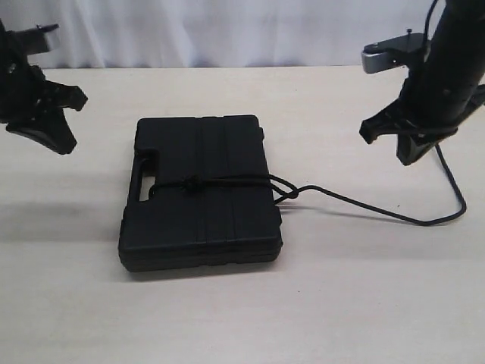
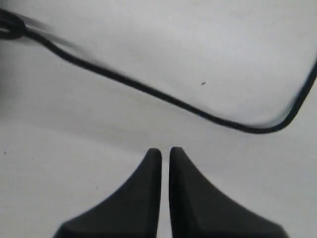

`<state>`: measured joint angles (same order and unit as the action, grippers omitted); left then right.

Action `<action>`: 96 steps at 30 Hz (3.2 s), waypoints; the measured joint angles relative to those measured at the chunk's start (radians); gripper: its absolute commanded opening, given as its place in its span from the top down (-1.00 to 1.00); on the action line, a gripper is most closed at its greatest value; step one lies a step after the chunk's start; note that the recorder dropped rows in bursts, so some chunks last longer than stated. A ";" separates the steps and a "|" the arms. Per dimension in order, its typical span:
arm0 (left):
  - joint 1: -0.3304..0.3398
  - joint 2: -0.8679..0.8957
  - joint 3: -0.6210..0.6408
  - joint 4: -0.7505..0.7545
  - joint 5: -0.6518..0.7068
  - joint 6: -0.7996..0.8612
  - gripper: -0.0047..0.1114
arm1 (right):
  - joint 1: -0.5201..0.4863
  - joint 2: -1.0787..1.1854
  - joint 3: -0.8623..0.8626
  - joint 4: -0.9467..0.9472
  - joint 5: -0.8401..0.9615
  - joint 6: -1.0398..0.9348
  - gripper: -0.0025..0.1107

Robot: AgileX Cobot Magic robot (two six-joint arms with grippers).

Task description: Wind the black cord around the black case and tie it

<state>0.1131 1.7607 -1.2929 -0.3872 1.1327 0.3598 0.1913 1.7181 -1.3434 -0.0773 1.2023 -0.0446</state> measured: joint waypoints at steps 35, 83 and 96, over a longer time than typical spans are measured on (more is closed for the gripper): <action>-0.007 -1.557 0.950 -0.623 -0.979 0.767 0.92 | 0.006 -1.503 1.245 0.216 -1.613 -0.143 0.86; -0.007 -1.757 1.290 0.326 -0.806 0.299 0.92 | -0.229 -1.712 1.344 0.204 -0.868 -0.145 0.86; -0.007 -1.757 1.290 0.326 -0.806 -0.272 0.92 | -0.229 -1.712 1.344 0.204 -0.866 -0.145 0.86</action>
<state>0.1064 0.0036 -0.0027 -0.0607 0.3271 0.0879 -0.0376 0.0062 0.0002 0.1262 0.3365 -0.1895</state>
